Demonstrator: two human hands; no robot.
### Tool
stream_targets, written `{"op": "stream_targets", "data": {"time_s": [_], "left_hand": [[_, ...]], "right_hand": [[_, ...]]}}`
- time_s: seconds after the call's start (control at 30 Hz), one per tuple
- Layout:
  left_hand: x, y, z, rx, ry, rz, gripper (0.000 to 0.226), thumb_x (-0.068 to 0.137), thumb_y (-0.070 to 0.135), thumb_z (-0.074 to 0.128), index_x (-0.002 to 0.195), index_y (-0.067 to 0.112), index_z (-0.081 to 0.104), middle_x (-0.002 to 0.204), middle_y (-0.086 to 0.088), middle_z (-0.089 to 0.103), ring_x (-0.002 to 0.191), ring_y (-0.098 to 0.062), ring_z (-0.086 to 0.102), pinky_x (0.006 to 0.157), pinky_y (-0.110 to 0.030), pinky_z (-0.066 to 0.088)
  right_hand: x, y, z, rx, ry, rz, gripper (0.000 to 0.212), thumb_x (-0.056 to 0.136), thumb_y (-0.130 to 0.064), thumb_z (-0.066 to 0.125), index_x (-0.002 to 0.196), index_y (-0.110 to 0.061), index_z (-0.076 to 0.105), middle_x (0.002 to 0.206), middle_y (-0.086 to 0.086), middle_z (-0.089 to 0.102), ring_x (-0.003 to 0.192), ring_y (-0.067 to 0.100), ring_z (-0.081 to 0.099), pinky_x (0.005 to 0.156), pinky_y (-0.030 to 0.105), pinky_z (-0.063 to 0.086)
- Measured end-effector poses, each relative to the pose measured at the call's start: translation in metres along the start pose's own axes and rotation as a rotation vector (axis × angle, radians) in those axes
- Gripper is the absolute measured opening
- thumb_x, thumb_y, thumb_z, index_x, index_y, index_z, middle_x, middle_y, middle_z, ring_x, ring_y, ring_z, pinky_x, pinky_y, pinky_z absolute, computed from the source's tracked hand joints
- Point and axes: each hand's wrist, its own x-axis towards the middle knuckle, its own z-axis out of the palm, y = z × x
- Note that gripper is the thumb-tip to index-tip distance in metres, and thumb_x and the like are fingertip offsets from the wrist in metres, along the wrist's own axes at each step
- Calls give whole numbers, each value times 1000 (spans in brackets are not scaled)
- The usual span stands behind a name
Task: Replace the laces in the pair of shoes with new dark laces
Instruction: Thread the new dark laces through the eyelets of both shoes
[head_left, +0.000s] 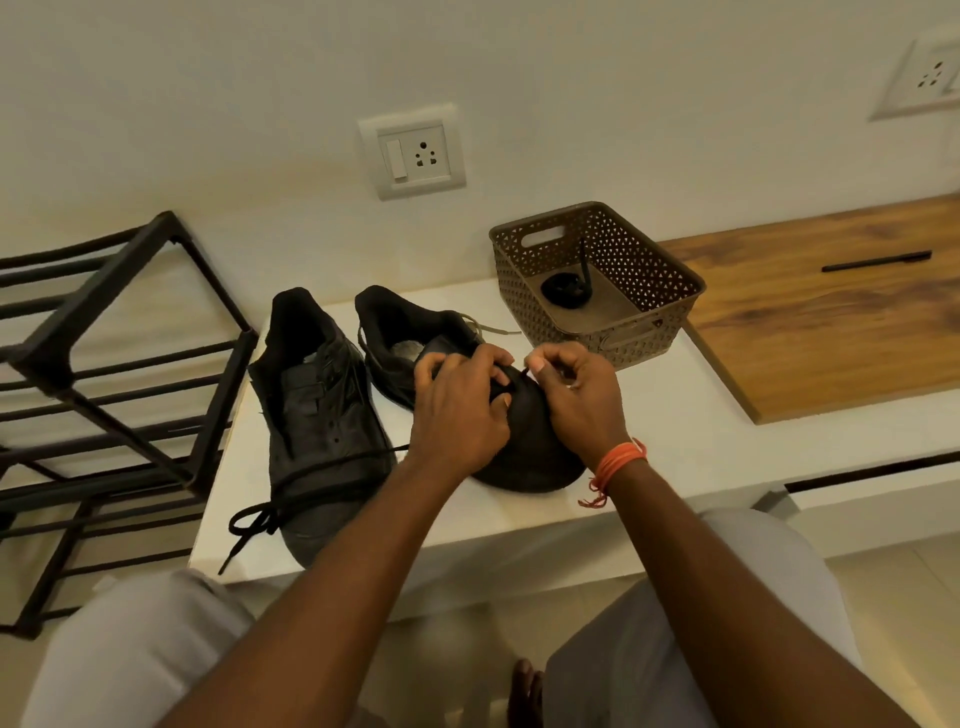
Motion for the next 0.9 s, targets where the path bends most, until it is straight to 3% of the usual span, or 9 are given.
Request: {"op": "stream_targets", "data": {"time_s": [0.17, 0.23, 0.27, 0.4, 0.53, 0.63, 0.73, 0.83, 0.9], "left_hand": [[8, -23, -30, -60, -186, 136, 28, 67, 19, 56, 94, 27, 60, 81, 13, 64, 95, -6, 59, 118, -31, -10], [7, -31, -43, -45, -271, 181, 24, 68, 28, 53, 91, 30, 59, 83, 11, 65, 96, -7, 60, 120, -39, -11], [8, -32, -48, -1, -290, 215, 20, 71, 36, 54, 91, 30, 57, 85, 10, 65, 100, -8, 60, 119, -42, -12], [-11, -32, -55, 381, -267, 258, 78, 63, 92, 39, 108, 29, 52, 115, 4, 58, 128, -20, 42, 112, -48, -23], [-24, -32, -58, 286, -303, 147, 75, 63, 87, 51, 117, 35, 45, 134, 6, 50, 144, -24, 18, 113, -57, -14], [-23, -37, -60, 237, -324, 125, 71, 67, 80, 58, 123, 38, 43, 143, 7, 44, 148, -25, 5, 113, -60, -14], [-27, -42, -56, 205, -353, 126, 74, 73, 74, 58, 137, 43, 36, 153, 4, 29, 148, -25, -7, 115, -57, -12], [-33, -44, -50, 173, -401, 145, 74, 81, 68, 55, 146, 46, 28, 159, 5, 19, 147, -22, -15, 116, -49, -10], [-33, -46, -51, 125, -418, 137, 72, 80, 66, 58, 145, 45, 33, 158, 6, 25, 147, -18, -16, 117, -44, -9]], "right_hand": [[-21, -21, -12, 549, -173, 176, 18, 101, -10, 42, 98, 0, 56, 94, 10, 70, 97, 18, 67, 91, 32, 52], [-36, -29, -18, 874, -294, 269, 17, 101, -8, 36, 91, -5, 49, 81, 12, 63, 88, 26, 64, 95, 39, 52], [-38, -30, -20, 861, -330, 270, 18, 101, -6, 35, 86, -6, 46, 72, 11, 54, 77, 23, 60, 93, 40, 53], [-48, -34, -19, 97, -447, 77, 18, 97, 1, 40, 86, -9, 49, 70, 5, 46, 60, 7, 48, 75, 29, 54], [-47, -43, -25, -336, -581, 46, 17, 98, -11, 44, 84, -14, 53, 77, -3, 54, 70, 11, 51, 73, 35, 49], [-43, -42, -42, -775, -787, 185, 16, 95, -10, 44, 86, -13, 57, 85, 1, 58, 71, 12, 49, 65, 27, 38], [-45, -32, -53, -832, -733, 313, 15, 97, -13, 44, 92, -12, 58, 86, 1, 59, 69, 11, 50, 60, 23, 37], [-45, -34, -35, -710, -438, 168, 28, 98, -43, 47, 98, -16, 54, 87, 5, 63, 77, 20, 58, 68, 31, 44], [-44, -37, -12, -705, -418, 51, 39, 94, -54, 47, 100, -16, 51, 81, 2, 61, 77, 23, 58, 67, 35, 44]]}}
